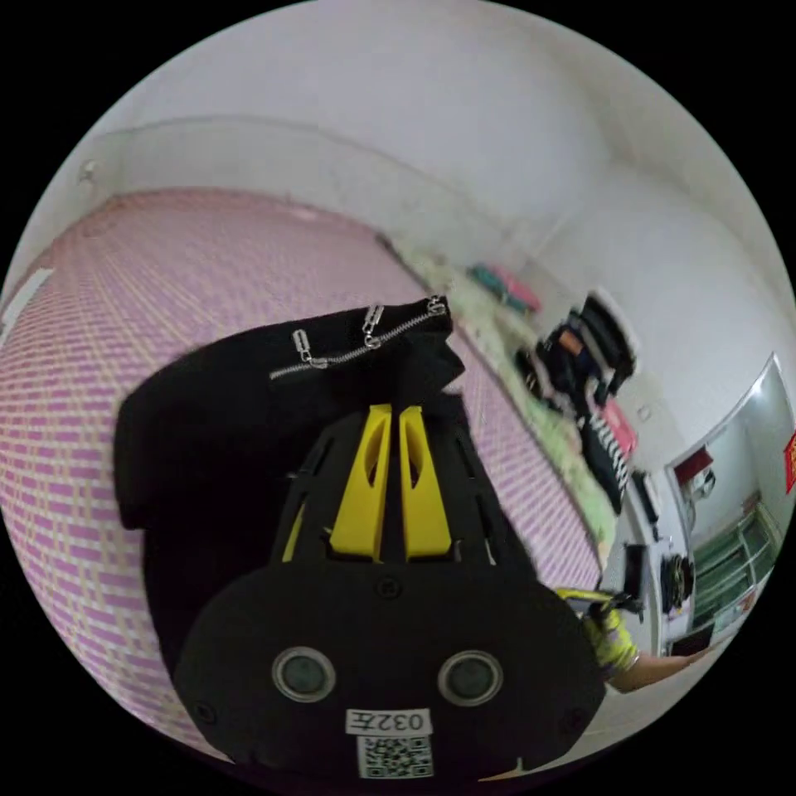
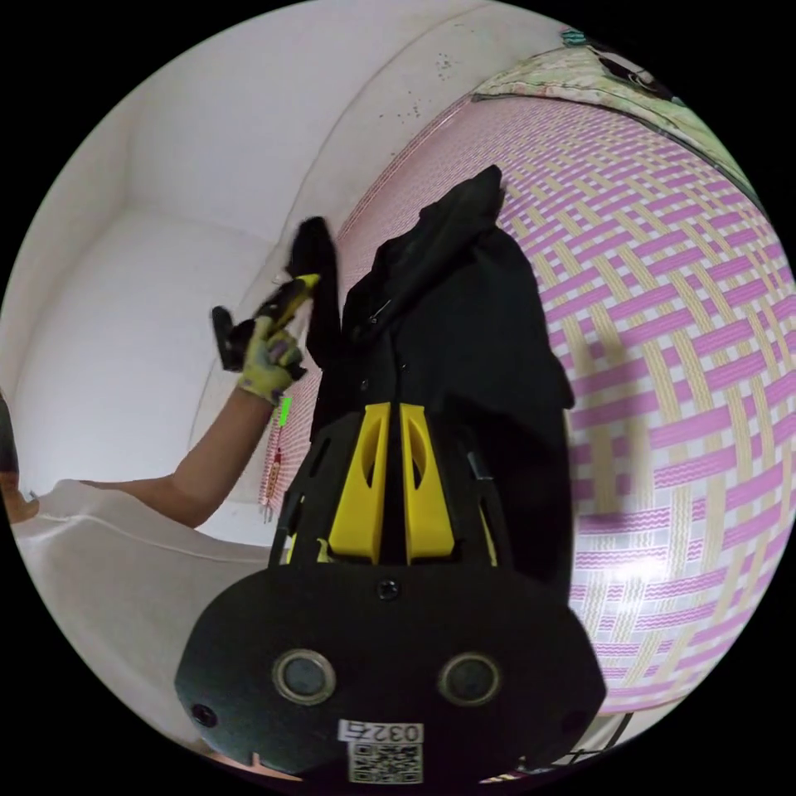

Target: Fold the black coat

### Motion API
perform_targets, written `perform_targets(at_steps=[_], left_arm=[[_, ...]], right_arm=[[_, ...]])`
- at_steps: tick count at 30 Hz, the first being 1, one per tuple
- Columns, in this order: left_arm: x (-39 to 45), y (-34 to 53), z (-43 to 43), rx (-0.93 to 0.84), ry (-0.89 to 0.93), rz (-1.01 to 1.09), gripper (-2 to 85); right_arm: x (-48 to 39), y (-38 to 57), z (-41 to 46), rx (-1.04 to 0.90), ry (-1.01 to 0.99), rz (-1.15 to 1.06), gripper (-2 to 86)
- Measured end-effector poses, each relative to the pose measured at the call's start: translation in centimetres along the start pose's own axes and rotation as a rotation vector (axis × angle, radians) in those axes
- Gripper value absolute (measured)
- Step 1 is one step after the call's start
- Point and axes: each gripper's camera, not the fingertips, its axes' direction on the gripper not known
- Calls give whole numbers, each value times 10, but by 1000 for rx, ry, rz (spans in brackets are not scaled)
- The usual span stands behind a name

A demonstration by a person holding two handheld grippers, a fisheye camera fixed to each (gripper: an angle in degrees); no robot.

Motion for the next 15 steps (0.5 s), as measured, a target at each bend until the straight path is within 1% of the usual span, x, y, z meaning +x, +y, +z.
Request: perform_targets(at_steps=[1,2,4,6,9,11,13,15], left_arm=[[11,9,55,-137,-29,12,-10],[13,21,104,-280,-69,-20,-9],[8,37,147,-408,-96,-102,-9],[6,40,151,-360,-62,-137,-9],[14,17,148,-343,-46,-90,-9],[26,-8,130,-244,-1,-75,-9],[39,-23,120,-183,21,-66,-9],[57,-35,127,-182,21,-11,-8]], right_arm=[[4,-3,-4,-3,4,9,18],[9,-7,-8,-6,6,18,18],[15,-13,-16,-3,9,28,18],[21,-20,-22,-3,18,34,17],[33,-32,-26,-7,18,56,16],[38,-44,-24,-16,9,66,15],[38,-54,-19,-28,11,64,14],[36,-64,-13,-40,5,64,14]])
